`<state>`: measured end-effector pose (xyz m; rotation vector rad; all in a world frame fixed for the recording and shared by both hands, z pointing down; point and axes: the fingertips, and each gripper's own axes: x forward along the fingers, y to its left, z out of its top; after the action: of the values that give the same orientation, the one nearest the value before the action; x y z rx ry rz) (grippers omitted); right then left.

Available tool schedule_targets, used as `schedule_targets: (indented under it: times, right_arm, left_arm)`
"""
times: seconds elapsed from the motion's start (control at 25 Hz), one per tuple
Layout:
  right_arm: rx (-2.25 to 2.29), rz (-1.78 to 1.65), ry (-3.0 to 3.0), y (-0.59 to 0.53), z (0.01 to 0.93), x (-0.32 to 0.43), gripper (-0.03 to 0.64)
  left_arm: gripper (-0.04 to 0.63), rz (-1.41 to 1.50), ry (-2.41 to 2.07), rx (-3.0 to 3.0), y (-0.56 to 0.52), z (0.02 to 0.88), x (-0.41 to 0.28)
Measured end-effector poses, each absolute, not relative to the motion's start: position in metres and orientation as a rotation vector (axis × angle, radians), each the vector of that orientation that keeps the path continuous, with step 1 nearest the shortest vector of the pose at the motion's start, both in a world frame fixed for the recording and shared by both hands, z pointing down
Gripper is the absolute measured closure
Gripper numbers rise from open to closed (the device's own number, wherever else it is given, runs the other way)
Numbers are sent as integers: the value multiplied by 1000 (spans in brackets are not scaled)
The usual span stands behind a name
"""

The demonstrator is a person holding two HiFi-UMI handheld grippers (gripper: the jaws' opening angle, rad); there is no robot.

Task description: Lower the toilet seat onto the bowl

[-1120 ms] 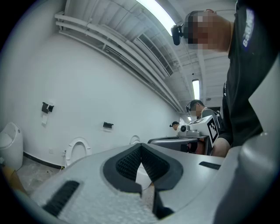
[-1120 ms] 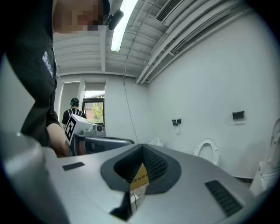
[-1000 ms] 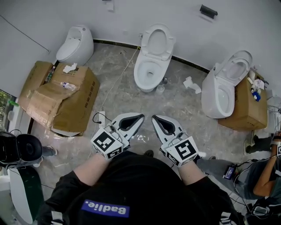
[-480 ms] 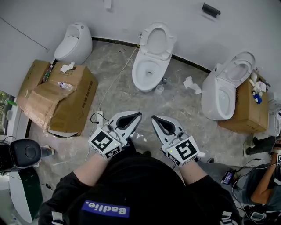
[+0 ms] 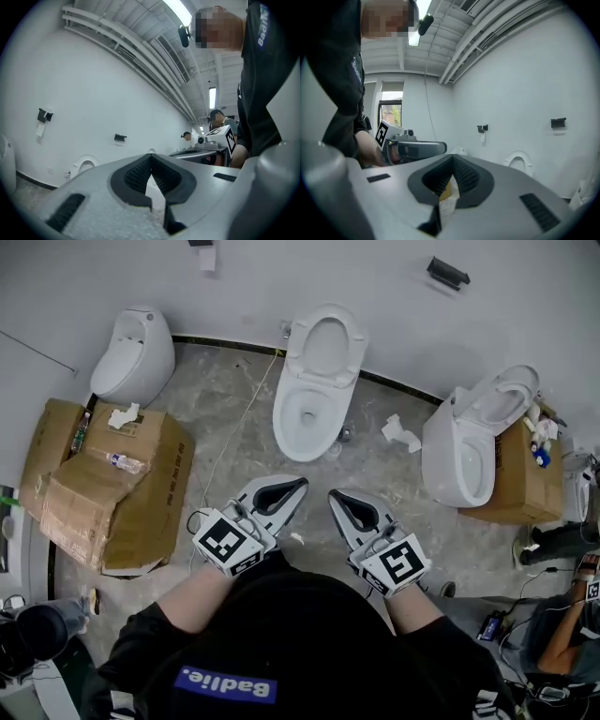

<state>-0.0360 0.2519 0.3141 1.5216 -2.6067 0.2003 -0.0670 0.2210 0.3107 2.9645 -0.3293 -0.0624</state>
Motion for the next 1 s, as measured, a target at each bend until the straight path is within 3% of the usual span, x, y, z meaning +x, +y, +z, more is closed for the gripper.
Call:
schedule_targets:
  times: [0.52,1.0]
  right_arm:
    - [1622,194,-2551,141,310,-45,591]
    - [1517,222,-2632,70,321,18,591]
  left_arm:
    - [580,-83,-218,2947,123,312,-70]
    - [580,-53,-344,2933,57,320,-5]
